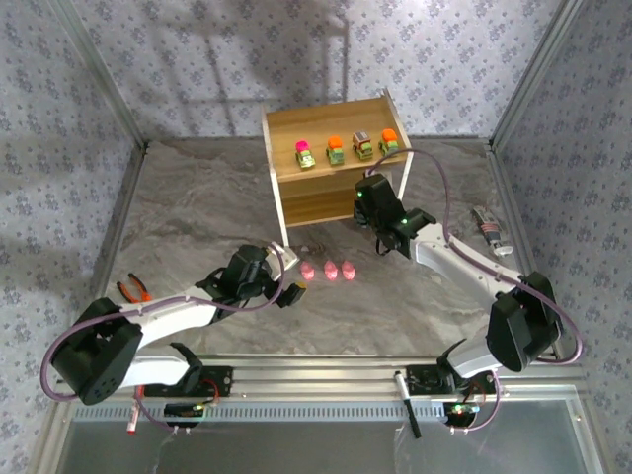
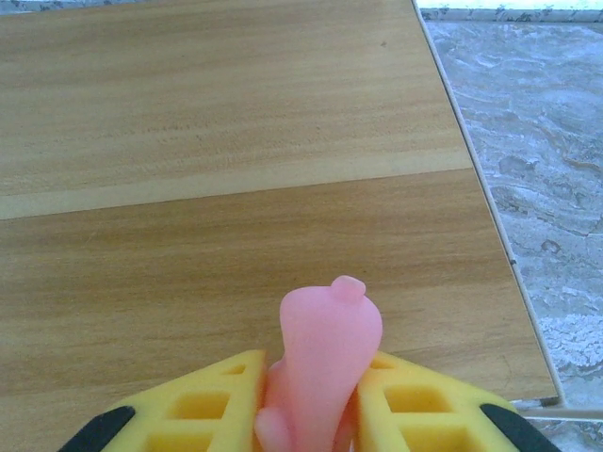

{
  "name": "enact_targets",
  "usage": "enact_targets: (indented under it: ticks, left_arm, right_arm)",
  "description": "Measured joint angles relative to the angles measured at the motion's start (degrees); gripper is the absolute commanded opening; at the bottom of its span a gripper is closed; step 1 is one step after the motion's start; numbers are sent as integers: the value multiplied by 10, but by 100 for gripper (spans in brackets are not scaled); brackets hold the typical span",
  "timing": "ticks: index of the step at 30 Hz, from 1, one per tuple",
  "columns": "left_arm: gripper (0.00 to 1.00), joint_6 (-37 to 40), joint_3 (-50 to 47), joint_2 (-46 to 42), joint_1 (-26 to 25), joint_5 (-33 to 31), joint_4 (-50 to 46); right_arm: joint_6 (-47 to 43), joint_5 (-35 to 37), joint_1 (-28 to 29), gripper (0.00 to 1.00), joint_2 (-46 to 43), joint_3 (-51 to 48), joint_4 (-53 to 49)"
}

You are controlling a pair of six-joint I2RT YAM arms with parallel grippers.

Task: Place and organize the plastic toys onto the shelf

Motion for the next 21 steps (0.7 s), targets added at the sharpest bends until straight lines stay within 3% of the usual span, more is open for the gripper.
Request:
enact_targets:
  ticks: [21]
  left_arm:
    - [100, 0, 1, -28, 5, 15, -25]
  right_arm:
    - [14, 27, 1, 28, 39, 21, 11]
